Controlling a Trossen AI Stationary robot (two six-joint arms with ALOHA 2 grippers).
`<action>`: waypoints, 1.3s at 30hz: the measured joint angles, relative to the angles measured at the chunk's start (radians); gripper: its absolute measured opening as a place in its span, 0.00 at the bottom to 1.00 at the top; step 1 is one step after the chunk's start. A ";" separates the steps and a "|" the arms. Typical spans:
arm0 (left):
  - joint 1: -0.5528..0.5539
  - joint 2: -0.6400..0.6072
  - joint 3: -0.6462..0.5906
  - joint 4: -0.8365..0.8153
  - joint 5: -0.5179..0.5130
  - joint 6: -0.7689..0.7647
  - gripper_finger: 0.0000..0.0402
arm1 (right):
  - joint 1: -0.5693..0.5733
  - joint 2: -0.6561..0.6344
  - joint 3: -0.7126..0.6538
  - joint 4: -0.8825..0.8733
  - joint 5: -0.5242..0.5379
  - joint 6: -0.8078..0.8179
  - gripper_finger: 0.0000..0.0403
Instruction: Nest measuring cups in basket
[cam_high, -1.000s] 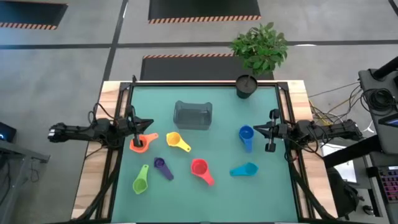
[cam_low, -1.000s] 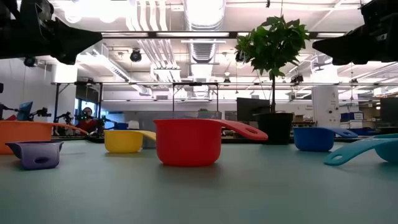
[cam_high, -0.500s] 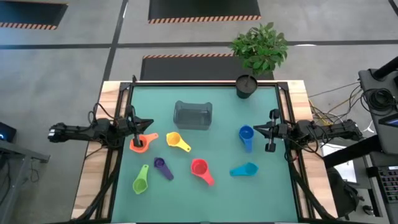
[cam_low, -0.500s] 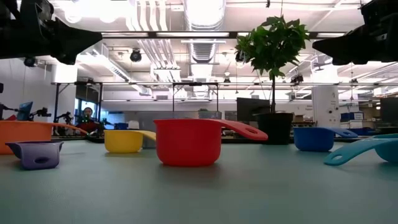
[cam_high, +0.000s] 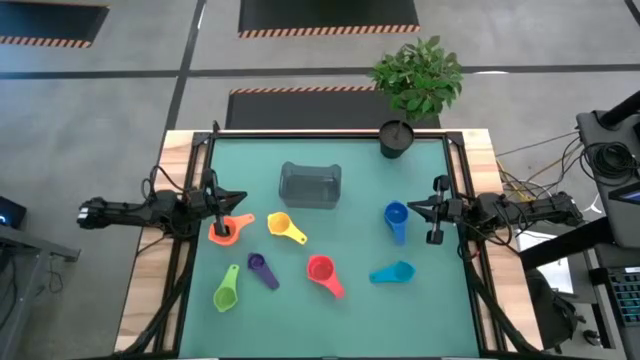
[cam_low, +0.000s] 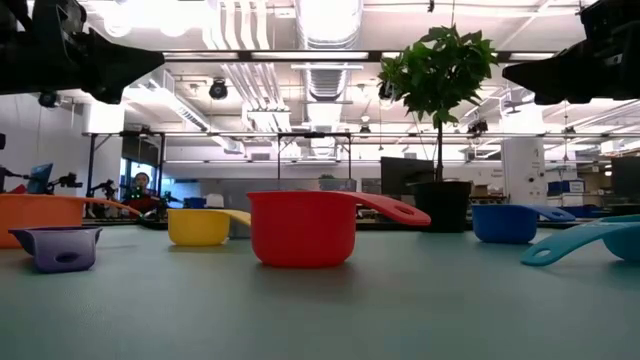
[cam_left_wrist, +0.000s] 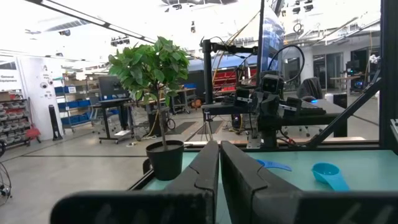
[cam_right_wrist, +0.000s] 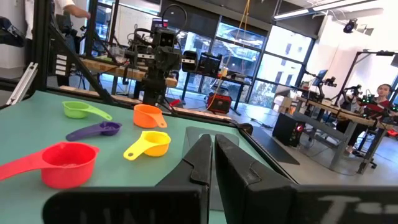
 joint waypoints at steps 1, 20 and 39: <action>0.000 0.000 0.000 0.000 0.000 0.000 0.00 | 0.000 0.000 0.000 0.000 0.000 0.000 0.02; 0.000 0.000 0.000 0.000 0.000 0.000 0.00 | 0.000 0.000 0.000 0.000 0.000 0.000 0.02; 0.000 0.000 0.000 0.000 0.000 0.000 0.00 | 0.000 0.000 0.000 0.121 -0.086 0.590 0.02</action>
